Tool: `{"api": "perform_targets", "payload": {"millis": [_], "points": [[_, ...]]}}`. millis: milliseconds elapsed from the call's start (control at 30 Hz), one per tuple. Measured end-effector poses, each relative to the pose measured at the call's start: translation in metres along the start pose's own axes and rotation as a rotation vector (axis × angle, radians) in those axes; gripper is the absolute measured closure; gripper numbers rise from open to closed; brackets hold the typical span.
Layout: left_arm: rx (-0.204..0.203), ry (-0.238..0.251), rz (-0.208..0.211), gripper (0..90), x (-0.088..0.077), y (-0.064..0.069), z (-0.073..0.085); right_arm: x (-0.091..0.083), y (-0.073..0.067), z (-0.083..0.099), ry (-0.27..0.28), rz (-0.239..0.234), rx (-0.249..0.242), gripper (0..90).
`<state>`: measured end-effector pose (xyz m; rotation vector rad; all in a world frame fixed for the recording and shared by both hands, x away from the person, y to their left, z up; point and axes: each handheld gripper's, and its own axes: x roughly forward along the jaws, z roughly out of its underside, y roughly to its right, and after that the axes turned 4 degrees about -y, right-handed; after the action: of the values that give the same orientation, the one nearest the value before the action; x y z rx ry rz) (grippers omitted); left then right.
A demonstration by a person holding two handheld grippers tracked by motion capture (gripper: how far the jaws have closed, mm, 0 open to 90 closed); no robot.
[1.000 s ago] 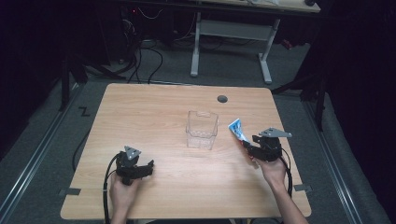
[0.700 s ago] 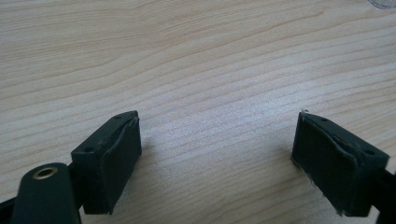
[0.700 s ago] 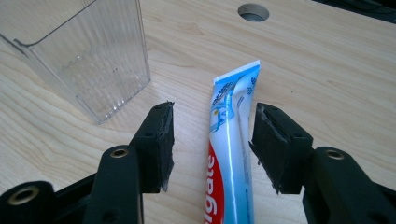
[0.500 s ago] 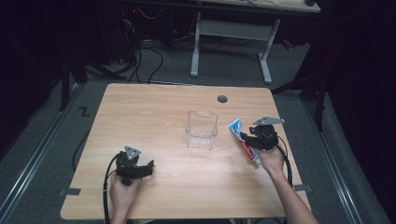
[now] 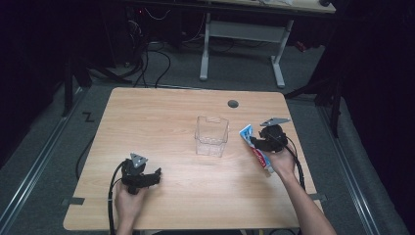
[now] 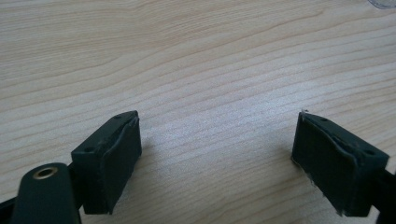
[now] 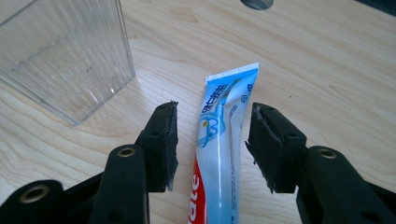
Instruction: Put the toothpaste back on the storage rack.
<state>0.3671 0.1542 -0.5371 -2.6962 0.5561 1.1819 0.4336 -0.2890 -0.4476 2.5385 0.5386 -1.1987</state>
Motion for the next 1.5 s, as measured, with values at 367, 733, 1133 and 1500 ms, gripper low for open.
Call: {"api": "perform_targets", "payload": {"millis": [367, 733, 1133, 1500], "points": [[0.000, 0.000, 0.000, 16.0, 0.000, 0.000, 0.000, 0.018, 0.001, -0.007, -0.077, -0.008, 0.014, 48.5], [0.000, 0.000, 0.000, 16.0, 0.000, 0.000, 0.000, 0.036, 0.000, -0.009, -0.146, 0.006, 0.009, 47.6], [0.000, 0.000, 0.000, 16.0, 0.000, 0.000, 0.000, 0.053, -0.006, -0.014, -0.184, 0.026, -0.007, 47.7], [-0.001, 0.000, 0.000, 16.0, 0.000, 0.000, 0.000, 0.064, -0.003, -0.012, -0.223, 0.029, 0.017, 47.9]]}}
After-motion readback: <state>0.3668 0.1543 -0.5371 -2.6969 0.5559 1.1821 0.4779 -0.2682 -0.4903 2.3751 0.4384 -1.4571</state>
